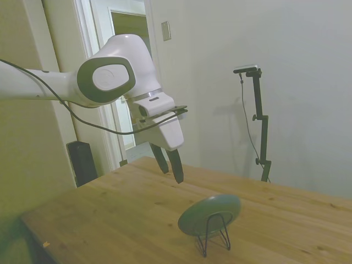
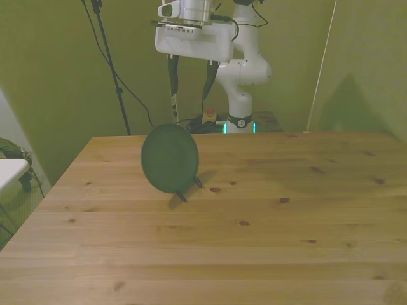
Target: Unload the plate
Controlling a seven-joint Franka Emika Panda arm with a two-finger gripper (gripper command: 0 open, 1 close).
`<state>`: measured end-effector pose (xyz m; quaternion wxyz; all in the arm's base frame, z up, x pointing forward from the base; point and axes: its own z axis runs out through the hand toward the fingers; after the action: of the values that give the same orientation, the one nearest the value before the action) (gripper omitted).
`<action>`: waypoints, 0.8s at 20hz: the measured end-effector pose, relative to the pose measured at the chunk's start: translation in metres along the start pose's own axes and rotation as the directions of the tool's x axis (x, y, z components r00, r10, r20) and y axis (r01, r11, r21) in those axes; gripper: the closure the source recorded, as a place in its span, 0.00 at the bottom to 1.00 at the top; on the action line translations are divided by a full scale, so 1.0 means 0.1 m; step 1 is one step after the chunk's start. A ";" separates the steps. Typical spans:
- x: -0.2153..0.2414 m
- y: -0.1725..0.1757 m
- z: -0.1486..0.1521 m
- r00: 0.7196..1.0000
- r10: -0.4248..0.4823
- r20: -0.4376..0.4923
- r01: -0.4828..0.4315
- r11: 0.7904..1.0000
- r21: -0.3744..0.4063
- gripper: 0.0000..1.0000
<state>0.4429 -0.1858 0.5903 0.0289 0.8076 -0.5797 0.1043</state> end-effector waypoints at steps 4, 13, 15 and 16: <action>0.15 -0.06 -0.01 0.999 0.029 -0.025 -0.029 0.999 -0.023 0.00; 0.54 -0.23 0.29 0.999 0.052 -0.011 -0.053 0.988 -0.143 0.00; 0.57 -0.27 0.41 0.998 0.054 -0.014 -0.056 0.984 -0.168 0.00; 0.58 -0.28 0.46 0.998 0.055 -0.020 -0.057 0.981 -0.183 0.00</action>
<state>0.4935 -0.2380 0.5588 0.1046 0.7841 -0.6091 0.0573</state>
